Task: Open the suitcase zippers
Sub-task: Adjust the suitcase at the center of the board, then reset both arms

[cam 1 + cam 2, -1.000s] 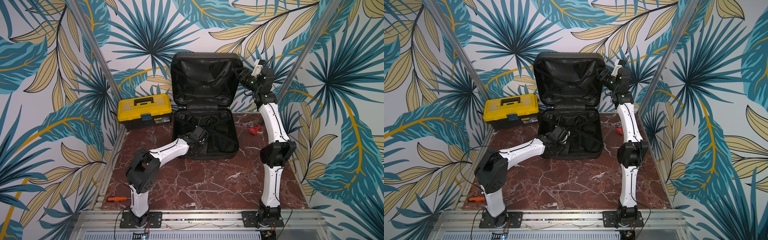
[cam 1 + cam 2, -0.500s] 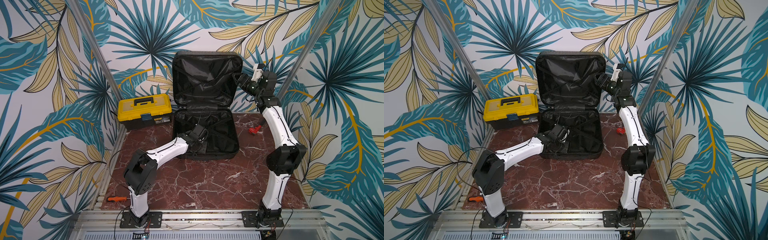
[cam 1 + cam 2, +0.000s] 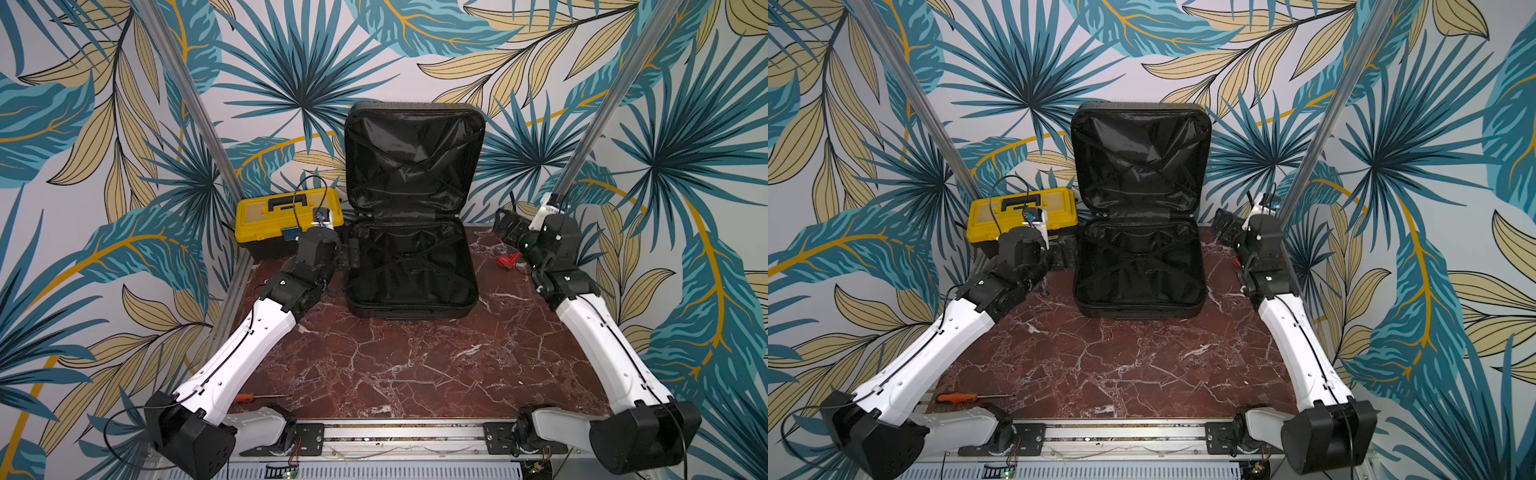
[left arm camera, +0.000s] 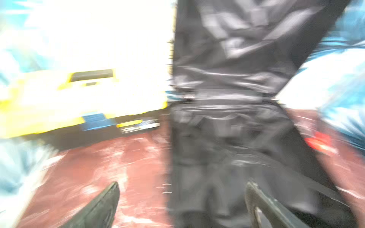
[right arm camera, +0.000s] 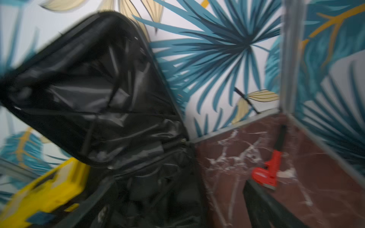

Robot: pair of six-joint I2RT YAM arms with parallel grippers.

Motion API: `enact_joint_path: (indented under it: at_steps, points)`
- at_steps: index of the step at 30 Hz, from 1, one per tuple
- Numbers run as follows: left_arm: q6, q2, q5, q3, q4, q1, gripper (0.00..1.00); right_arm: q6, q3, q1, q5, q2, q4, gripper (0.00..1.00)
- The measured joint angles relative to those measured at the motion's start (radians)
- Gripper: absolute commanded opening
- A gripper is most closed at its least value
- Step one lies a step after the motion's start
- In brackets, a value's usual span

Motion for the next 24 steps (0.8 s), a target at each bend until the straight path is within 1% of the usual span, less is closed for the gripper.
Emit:
enact_joint_path:
  at_steps: [3,5,8,11,13,15,17,19,22,24]
  points:
    - [0.034,0.023,0.035,-0.129,0.081,0.185,0.99,-0.120,-0.211,0.000,0.074,-0.056,0.082,0.99]
    - [0.056,0.060,0.065,-0.219,0.142,0.284,0.99,-0.179,-0.342,-0.002,0.118,-0.076,0.158,0.99]
    - [0.097,0.128,0.135,-0.341,0.236,0.364,1.00,-0.259,-0.533,-0.009,0.156,-0.102,0.287,1.00]
    - [0.111,0.172,0.190,-0.452,0.332,0.402,0.99,-0.293,-0.709,-0.030,0.169,-0.105,0.450,0.99]
    - [0.110,0.154,0.211,-0.560,0.449,0.413,0.99,-0.285,-0.780,-0.052,0.171,-0.085,0.529,1.00]
    - [0.108,0.106,0.222,-0.703,0.610,0.418,0.99,-0.277,-0.842,-0.070,0.160,-0.038,0.655,1.00]
    - [0.117,0.080,0.240,-0.791,0.718,0.419,0.99,-0.282,-0.882,-0.073,0.134,0.030,0.793,1.00]
    - [0.142,0.082,0.266,-0.824,0.811,0.420,0.99,-0.285,-0.902,-0.073,0.107,0.116,0.921,1.00]
    - [0.179,0.122,0.297,-0.833,0.990,0.420,0.99,-0.290,-0.919,-0.074,0.077,0.261,1.110,0.99]
    - [0.193,0.177,0.316,-0.835,1.103,0.420,0.99,-0.297,-0.916,-0.074,0.052,0.306,1.145,0.99]
